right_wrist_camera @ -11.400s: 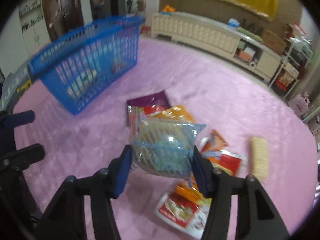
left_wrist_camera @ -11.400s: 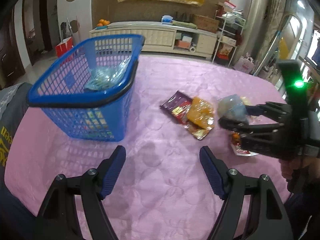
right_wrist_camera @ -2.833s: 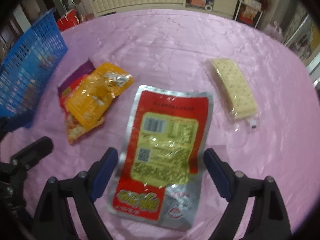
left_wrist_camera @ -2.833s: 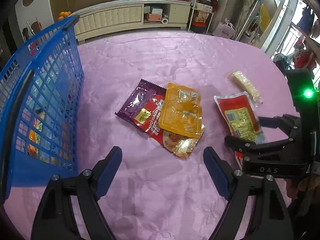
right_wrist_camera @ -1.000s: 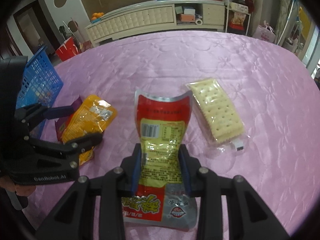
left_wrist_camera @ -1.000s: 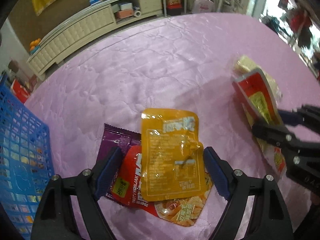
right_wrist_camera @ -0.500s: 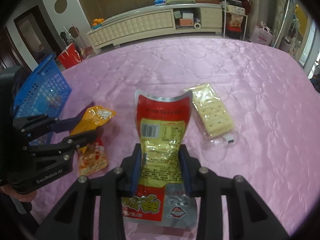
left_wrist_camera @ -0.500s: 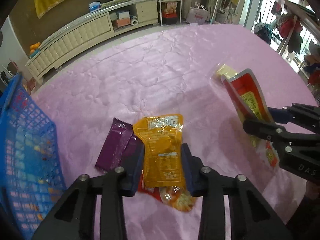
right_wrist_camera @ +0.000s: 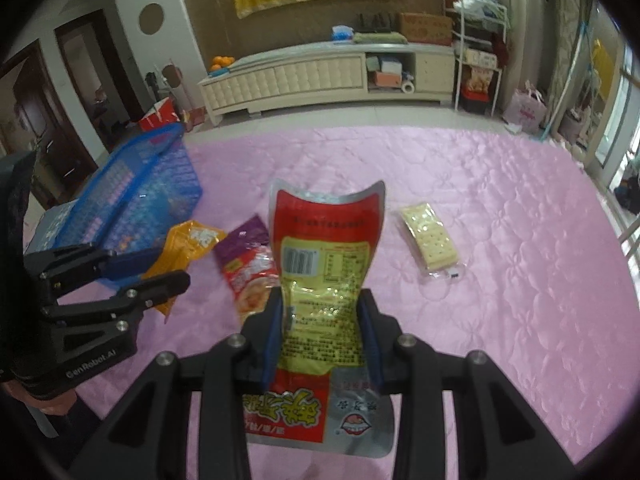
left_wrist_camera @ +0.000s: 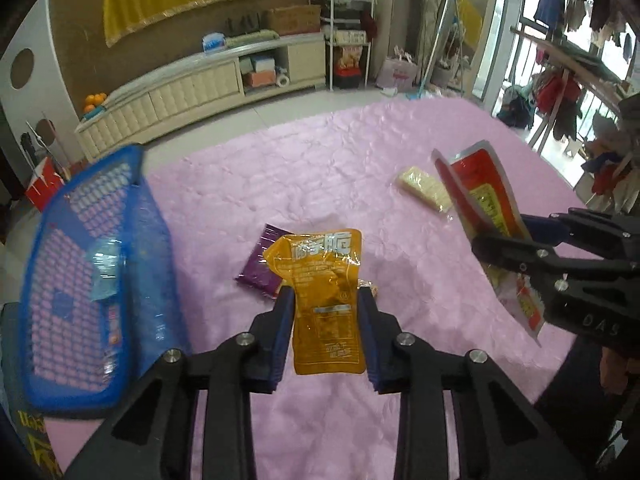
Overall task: Organize snacks
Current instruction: 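Carry both held packs toward the blue basket, then lower the yellow-orange pack into the basket and open the left tool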
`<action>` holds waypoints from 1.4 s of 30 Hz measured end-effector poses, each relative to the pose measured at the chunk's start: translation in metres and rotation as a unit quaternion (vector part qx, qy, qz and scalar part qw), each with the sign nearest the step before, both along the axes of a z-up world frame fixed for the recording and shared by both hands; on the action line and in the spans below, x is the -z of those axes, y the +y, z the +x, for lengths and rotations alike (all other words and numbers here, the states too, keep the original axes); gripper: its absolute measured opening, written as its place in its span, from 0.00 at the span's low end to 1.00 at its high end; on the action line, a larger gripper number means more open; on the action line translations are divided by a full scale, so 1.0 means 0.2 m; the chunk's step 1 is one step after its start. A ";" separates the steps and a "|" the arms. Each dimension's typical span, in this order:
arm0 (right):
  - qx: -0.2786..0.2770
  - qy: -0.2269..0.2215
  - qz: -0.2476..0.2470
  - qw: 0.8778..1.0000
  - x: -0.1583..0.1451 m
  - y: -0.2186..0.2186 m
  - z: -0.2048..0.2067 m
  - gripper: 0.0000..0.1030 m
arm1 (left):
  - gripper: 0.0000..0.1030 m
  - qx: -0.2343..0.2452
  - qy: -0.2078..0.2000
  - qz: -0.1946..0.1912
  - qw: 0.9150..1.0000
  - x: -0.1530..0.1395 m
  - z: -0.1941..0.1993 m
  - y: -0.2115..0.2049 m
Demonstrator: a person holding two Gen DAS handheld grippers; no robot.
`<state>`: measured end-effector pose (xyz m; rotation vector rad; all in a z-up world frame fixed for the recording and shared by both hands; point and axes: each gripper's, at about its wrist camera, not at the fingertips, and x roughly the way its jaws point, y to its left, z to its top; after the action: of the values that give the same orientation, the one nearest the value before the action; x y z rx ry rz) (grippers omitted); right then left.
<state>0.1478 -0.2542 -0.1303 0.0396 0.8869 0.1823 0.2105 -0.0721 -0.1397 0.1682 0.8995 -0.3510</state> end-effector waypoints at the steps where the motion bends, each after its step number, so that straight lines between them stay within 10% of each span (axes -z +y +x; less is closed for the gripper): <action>1: -0.006 -0.005 -0.001 1.000 -0.03 0.03 -0.02 0.39 | 0.28 -0.003 -0.008 -0.001 1.000 -0.03 -0.02 0.03; 17: -0.107 -0.054 0.017 0.993 -0.26 0.56 -0.03 0.39 | 0.28 -0.092 -0.076 -0.015 0.993 -0.37 -0.26 0.67; 38: -0.157 -0.023 0.004 0.987 -0.10 1.00 0.22 0.39 | 0.31 -0.121 -0.021 -0.009 0.992 -0.18 -0.01 1.07; 42: -0.151 -0.020 0.000 0.988 -0.10 0.98 0.20 0.39 | 0.46 -0.131 0.004 -0.014 0.991 -0.12 0.06 1.08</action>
<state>0.1887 -0.0589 -0.1097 -0.0985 0.8490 0.4655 0.2222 0.1445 -0.1156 0.0226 0.9124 -0.1205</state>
